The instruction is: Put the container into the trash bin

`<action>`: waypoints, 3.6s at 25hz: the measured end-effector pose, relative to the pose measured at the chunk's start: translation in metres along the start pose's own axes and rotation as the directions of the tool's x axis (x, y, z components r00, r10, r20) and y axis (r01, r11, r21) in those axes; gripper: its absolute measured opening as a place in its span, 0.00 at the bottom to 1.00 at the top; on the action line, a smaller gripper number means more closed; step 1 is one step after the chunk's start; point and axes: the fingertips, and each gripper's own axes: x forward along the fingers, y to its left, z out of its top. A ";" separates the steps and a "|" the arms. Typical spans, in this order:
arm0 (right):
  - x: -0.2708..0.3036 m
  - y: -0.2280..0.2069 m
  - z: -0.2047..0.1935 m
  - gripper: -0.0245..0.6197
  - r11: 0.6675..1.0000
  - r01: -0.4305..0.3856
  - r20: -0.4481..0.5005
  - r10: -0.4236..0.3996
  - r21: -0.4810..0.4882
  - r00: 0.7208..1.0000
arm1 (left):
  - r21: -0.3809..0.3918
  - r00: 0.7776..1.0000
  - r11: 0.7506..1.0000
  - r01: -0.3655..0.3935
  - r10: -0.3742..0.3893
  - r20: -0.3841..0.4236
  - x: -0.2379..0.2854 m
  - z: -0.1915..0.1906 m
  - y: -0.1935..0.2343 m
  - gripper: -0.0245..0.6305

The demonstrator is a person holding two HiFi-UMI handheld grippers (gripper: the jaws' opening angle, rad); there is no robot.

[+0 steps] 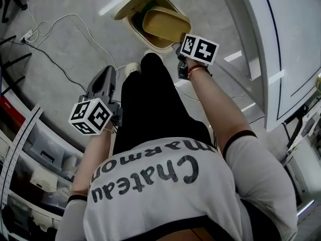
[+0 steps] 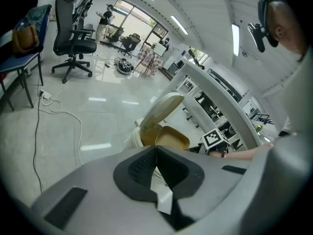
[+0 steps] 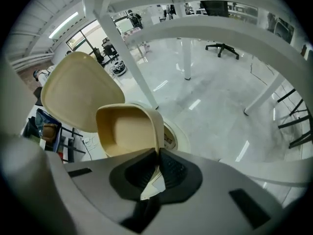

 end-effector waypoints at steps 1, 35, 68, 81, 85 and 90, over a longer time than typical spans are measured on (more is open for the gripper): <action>0.007 0.000 0.001 0.10 1.000 0.011 -0.007 -0.011 -0.010 1.000 | -0.006 1.000 1.000 -0.004 0.004 0.002 0.001 -0.002 0.003 0.07; 0.111 0.036 -0.008 0.10 0.946 0.163 -0.110 -0.201 -0.282 0.973 | -0.131 0.992 0.989 -0.062 0.076 0.104 0.008 -0.014 0.084 0.07; 0.111 0.034 -0.005 0.10 0.910 0.241 -0.153 -0.306 -0.338 0.940 | -0.192 0.980 0.978 -0.082 0.115 0.165 -0.012 0.001 0.088 0.07; 0.016 0.056 -0.008 0.10 0.957 0.207 -0.106 -0.232 -0.203 0.967 | -0.093 0.983 0.996 0.010 0.007 0.182 -0.067 0.038 0.038 0.07; -0.026 0.071 -0.009 0.10 0.984 0.154 -0.077 -0.161 -0.088 0.984 | 0.002 0.974 0.999 0.045 -0.045 0.222 -0.088 0.071 0.015 0.07; -0.094 0.110 -0.006 0.10 0.999 0.051 -0.023 -0.051 -0.013 0.998 | 0.059 0.957 0.998 0.026 -0.042 0.287 -0.126 0.123 0.003 0.07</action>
